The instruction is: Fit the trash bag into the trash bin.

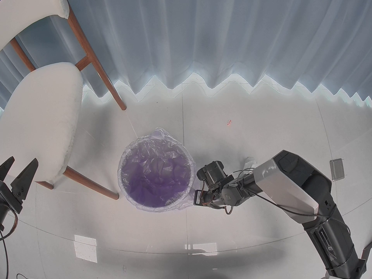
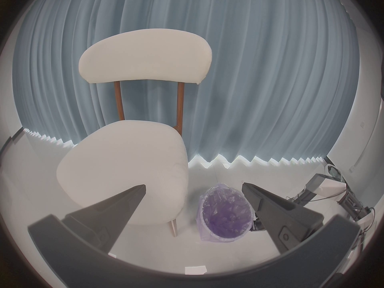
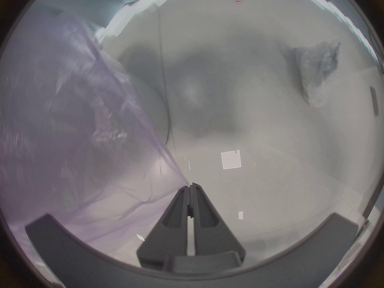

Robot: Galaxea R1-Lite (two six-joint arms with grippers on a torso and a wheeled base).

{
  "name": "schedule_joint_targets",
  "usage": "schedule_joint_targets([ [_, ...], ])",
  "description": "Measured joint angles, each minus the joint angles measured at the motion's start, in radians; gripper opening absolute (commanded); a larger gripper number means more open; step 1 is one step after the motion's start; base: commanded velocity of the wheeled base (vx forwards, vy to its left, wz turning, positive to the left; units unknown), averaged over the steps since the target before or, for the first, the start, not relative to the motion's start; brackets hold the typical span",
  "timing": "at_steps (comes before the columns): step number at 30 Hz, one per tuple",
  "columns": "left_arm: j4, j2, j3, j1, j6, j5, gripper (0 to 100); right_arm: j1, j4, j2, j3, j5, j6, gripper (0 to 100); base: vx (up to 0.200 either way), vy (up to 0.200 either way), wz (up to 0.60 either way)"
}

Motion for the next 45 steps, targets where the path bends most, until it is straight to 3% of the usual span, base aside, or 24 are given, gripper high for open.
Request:
schedule_joint_targets([
  [3, 0.000, -0.006, 0.000, -0.001, 0.031, -0.002, 100, -0.007, 0.019, -0.009, -0.017, -0.020, 0.058, 0, 0.000, 0.000, 0.00],
  [9, 0.001, -0.026, 0.013, -0.008, 0.052, -0.002, 100, -0.013, 0.021, -0.077, 0.033, -0.026, 0.080, 0, 0.000, 0.000, 0.00],
  [18, 0.001, -0.042, 0.017, -0.011, 0.050, -0.002, 100, -0.017, -0.108, -0.238, 0.324, -0.018, 0.063, 0, 0.000, 0.000, 0.00],
  [23, 0.002, -0.050, 0.022, -0.009, 0.049, 0.000, 100, -0.025, -0.292, -0.343, 0.571, 0.003, 0.002, 0, 0.000, 0.000, 0.00],
  [28, 0.005, -0.059, 0.033, -0.008, 0.048, 0.002, 100, -0.033, -0.589, -0.446, 0.815, 0.053, -0.101, 0, 0.000, 0.000, 0.00],
  [34, 0.015, -0.064, 0.042, -0.008, 0.048, 0.002, 100, -0.009, -0.919, -0.512, 0.947, 0.090, -0.233, 0, 0.000, 0.000, 0.00],
  [35, 0.015, -0.064, 0.044, -0.008, 0.048, 0.003, 100, 0.000, -0.952, -0.519, 0.954, 0.095, -0.247, 100, 0.000, 0.000, 0.00],
  [40, 0.020, -0.068, 0.048, -0.009, 0.048, 0.003, 100, 0.039, -0.974, -0.541, 0.939, 0.093, -0.285, 100, 0.000, 0.000, 0.00],
  [45, 0.021, -0.070, 0.051, -0.008, 0.047, 0.004, 100, 0.062, -0.782, -0.551, 0.827, 0.078, -0.287, 100, 0.000, 0.000, 0.00],
])
